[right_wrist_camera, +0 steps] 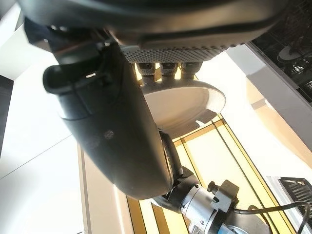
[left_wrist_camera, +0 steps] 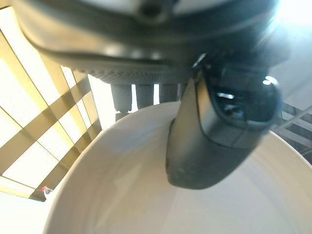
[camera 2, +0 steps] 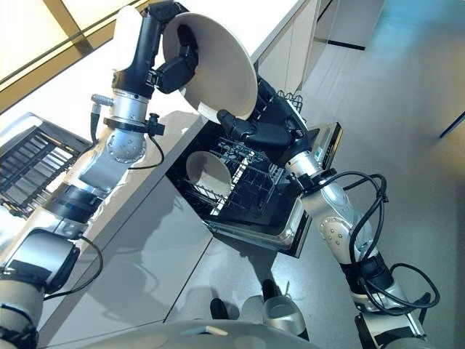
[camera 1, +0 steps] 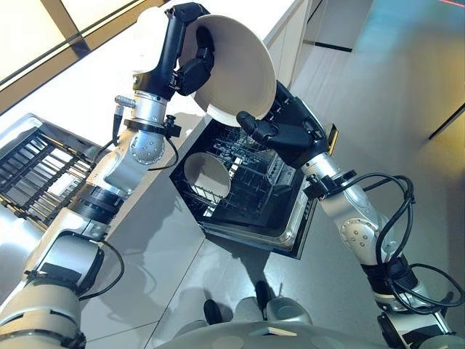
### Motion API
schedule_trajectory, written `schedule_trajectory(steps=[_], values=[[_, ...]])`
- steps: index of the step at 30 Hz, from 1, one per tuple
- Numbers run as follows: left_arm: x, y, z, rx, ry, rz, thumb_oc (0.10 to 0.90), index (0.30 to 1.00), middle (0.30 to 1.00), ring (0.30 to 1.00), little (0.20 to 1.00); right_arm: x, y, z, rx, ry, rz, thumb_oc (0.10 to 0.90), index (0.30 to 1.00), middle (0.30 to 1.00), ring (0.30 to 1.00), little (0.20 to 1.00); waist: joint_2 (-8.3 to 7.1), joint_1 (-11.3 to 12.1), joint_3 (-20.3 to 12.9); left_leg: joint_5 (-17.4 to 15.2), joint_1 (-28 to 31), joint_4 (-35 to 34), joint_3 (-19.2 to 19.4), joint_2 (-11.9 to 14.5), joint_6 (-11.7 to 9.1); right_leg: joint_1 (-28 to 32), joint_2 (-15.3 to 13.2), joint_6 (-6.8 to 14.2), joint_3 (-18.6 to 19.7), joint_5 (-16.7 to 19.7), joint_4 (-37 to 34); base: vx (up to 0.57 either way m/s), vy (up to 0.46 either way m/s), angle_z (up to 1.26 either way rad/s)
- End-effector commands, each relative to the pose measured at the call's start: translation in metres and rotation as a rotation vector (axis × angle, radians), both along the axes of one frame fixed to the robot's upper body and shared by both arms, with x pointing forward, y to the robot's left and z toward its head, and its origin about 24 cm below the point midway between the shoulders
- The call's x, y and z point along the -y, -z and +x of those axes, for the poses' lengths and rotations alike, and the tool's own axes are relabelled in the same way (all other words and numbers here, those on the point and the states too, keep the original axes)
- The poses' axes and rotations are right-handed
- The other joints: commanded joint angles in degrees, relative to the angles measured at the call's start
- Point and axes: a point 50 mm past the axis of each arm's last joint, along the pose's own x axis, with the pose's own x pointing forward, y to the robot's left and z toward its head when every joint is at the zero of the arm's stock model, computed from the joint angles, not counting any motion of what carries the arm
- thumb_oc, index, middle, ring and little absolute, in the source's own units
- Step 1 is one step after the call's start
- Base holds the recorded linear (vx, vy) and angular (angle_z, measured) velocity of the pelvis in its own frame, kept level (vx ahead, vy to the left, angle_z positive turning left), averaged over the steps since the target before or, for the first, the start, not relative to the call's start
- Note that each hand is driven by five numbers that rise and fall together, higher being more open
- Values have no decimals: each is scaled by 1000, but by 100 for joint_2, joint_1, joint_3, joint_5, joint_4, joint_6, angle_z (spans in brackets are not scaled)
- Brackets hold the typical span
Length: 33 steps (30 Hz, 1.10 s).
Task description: Pick up plates and place into dishwasher.
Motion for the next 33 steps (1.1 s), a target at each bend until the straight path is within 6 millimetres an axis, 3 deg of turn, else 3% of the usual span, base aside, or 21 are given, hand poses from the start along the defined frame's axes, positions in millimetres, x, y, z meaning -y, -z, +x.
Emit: schedule_trajectory(steps=[1,4,5,6,7,21,22,23,29,33], values=[[25,-29,2,110,106,-36,100,300,300,300,200,-26,-51,-15,261,-171,198,800,900,900,900,900,-71,-53,-842,-436,189,12,19,30,-166,117,-154,533,-204,-119,52,0,0,0],[31,-25,0,94,129,-43,100,300,300,300,200,-25,-52,-15,269,-151,207,800,900,900,900,900,-78,-53,-828,-439,191,12,16,28,-155,117,-152,529,-204,-119,52,0,0,0],[32,-24,0,91,136,-49,100,300,300,300,200,-25,-53,-15,274,-142,209,665,785,785,785,765,-79,-55,-828,-442,191,12,18,29,-155,113,-153,532,-204,-117,53,0,0,0],[33,-23,-1,88,141,-51,100,300,300,300,200,-24,-54,-15,278,-136,211,276,451,451,451,376,-78,-61,-822,-447,197,12,25,32,-153,110,-153,534,-202,-116,54,0,0,0],[35,-22,-2,87,144,-50,100,300,300,300,200,-24,-54,-15,278,-131,214,100,300,300,300,200,-77,-67,-817,-447,200,12,28,31,-152,109,-153,535,-198,-114,54,0,0,0],[31,-16,-1,57,133,-59,100,300,300,300,200,-16,-52,-10,264,-57,205,100,300,300,300,200,-54,-65,-813,-441,209,12,61,43,-170,102,-166,559,-212,-75,43,0,0,0],[30,-16,-1,54,130,-56,372,533,533,533,472,-15,-52,-11,266,-50,199,100,300,300,300,200,-52,-61,-816,-438,205,12,60,44,-173,100,-167,561,-218,-72,43,0,0,0],[28,-16,-1,50,121,-44,800,900,900,900,900,-13,-51,-11,270,-36,186,100,300,300,300,200,-47,-54,-814,-436,200,12,60,44,-175,98,-172,565,-229,-69,41,0,0,0],[16,-14,0,0,82,-7,800,900,900,900,900,0,-47,-10,291,62,117,100,300,300,300,200,-32,-33,-818,-444,194,12,47,39,-175,103,-191,576,-259,-73,32,0,0,0],[-9,-14,0,-73,49,-19,800,900,900,900,900,17,-40,-7,282,143,51,100,300,300,300,200,9,40,-814,-445,184,12,2,35,-182,112,-214,594,-313,-77,30,0,0,0]])
